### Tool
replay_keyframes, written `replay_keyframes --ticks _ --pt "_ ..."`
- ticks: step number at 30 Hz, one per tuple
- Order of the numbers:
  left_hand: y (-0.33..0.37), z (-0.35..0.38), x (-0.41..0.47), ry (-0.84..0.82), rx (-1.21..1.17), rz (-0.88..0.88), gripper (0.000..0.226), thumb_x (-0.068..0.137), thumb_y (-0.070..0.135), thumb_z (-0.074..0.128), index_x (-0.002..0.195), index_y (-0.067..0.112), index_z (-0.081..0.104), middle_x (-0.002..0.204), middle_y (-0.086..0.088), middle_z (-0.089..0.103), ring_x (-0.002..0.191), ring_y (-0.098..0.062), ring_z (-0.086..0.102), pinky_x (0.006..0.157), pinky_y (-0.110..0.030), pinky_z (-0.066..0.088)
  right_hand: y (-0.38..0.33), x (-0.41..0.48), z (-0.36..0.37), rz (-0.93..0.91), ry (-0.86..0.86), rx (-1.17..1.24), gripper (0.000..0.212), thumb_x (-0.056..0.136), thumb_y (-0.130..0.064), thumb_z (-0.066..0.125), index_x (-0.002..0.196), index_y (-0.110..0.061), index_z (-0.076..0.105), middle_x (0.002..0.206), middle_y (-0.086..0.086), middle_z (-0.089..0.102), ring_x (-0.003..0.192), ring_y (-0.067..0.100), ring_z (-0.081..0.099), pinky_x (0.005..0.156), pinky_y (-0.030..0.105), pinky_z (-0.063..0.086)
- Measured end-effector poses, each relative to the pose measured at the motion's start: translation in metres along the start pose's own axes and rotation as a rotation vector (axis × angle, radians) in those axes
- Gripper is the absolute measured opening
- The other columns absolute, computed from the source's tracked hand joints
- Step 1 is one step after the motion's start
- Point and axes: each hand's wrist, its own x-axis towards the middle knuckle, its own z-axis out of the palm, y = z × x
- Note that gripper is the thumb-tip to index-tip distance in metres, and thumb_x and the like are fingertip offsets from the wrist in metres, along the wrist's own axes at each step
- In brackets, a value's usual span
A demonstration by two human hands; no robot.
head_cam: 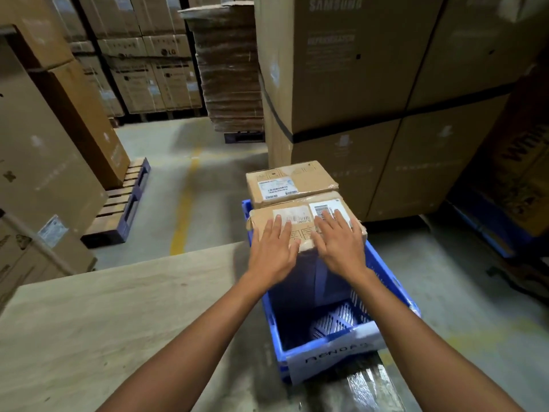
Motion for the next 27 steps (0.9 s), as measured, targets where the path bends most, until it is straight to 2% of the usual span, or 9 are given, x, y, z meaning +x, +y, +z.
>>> replay_keyframes --ticks 2,6,10,14,17,20,22,25,27 --pt "-0.003 -0.001 -0.002 -0.036 -0.012 0.024 0.067 0.104 0.055 0.020 0.160 0.023 0.005 0.168 -0.003 -0.006 0.154 -0.022 -0.010 0.123 -0.054 -0.005 -0.007 -0.008 -0.009 0.061 0.011 0.075 0.071 0.097 -0.054 0.018 0.158 -0.020 0.030 0.167 0.003 0.022 0.156 0.023 0.007 0.123 0.050 0.004" --pt "0.005 -0.010 -0.005 0.017 -0.071 0.201 0.074 0.100 0.063 0.020 0.159 0.027 -0.007 0.166 0.003 -0.018 0.151 -0.019 -0.023 0.121 -0.058 -0.007 -0.020 -0.046 -0.028 0.223 0.206 0.247 0.071 0.098 -0.049 0.033 0.159 -0.013 0.026 0.167 0.009 0.019 0.156 0.026 0.008 0.123 0.053 0.012" --pt "0.041 -0.021 -0.018 0.092 -0.226 0.424 0.076 0.097 0.065 0.017 0.160 0.025 0.000 0.168 0.002 -0.010 0.152 -0.015 -0.019 0.121 -0.051 -0.007 -0.018 -0.096 -0.045 0.375 0.321 0.298 0.071 0.099 -0.037 0.053 0.159 -0.013 0.025 0.166 0.012 0.021 0.154 0.027 0.017 0.121 0.046 0.023" --pt "0.093 -0.017 -0.050 0.014 -0.329 0.594 0.081 0.093 0.067 0.013 0.160 0.021 0.010 0.168 -0.001 0.004 0.154 -0.019 -0.007 0.120 -0.057 0.003 -0.006 -0.165 -0.058 0.572 0.421 0.297 0.072 0.096 -0.027 0.064 0.158 -0.012 0.029 0.163 0.013 0.030 0.149 0.028 0.029 0.118 0.037 0.027" --pt "0.139 0.000 -0.086 -0.131 -0.420 0.683 0.071 0.102 0.059 0.028 0.160 0.022 0.010 0.168 0.000 0.003 0.154 -0.018 -0.006 0.120 -0.057 0.001 0.003 -0.230 -0.068 0.764 0.444 0.248 0.071 0.096 -0.027 0.063 0.158 -0.013 0.030 0.162 0.011 0.032 0.150 0.026 0.028 0.118 0.036 0.026" --pt "0.187 0.024 -0.130 -0.303 -0.533 0.784 0.071 0.101 0.059 0.030 0.160 0.021 0.015 0.168 -0.001 0.008 0.155 -0.017 -0.002 0.121 -0.053 0.003 0.014 -0.301 -0.079 0.955 0.488 0.219 0.070 0.095 -0.025 0.064 0.156 -0.010 0.033 0.160 0.013 0.036 0.148 0.028 0.031 0.119 0.038 0.026" --pt "0.216 0.036 -0.162 -0.455 -0.676 0.823 0.070 0.101 0.057 0.033 0.158 0.017 0.021 0.166 -0.005 0.016 0.154 -0.019 0.007 0.124 -0.044 0.008 0.019 -0.349 -0.086 1.069 0.537 0.221 0.069 0.094 -0.022 0.065 0.154 -0.007 0.035 0.158 0.014 0.038 0.146 0.029 0.035 0.119 0.037 0.027" --pt "0.257 0.055 -0.206 -0.743 -0.863 0.759 0.058 0.106 0.042 0.039 0.156 0.013 0.030 0.162 -0.002 0.028 0.151 -0.016 0.023 0.118 -0.025 0.014 0.028 -0.423 -0.097 1.239 0.651 0.248 0.065 0.094 -0.023 0.066 0.152 -0.009 0.040 0.154 0.011 0.045 0.138 0.028 0.045 0.115 0.039 0.035" --pt "0.280 0.071 -0.233 -0.918 -0.965 0.654 0.056 0.106 0.042 0.038 0.155 0.014 0.032 0.162 -0.001 0.029 0.149 -0.015 0.026 0.122 -0.031 0.016 0.037 -0.471 -0.102 1.375 0.750 0.373 0.059 0.095 -0.027 0.065 0.149 -0.013 0.044 0.150 0.008 0.050 0.133 0.027 0.050 0.112 0.042 0.040"
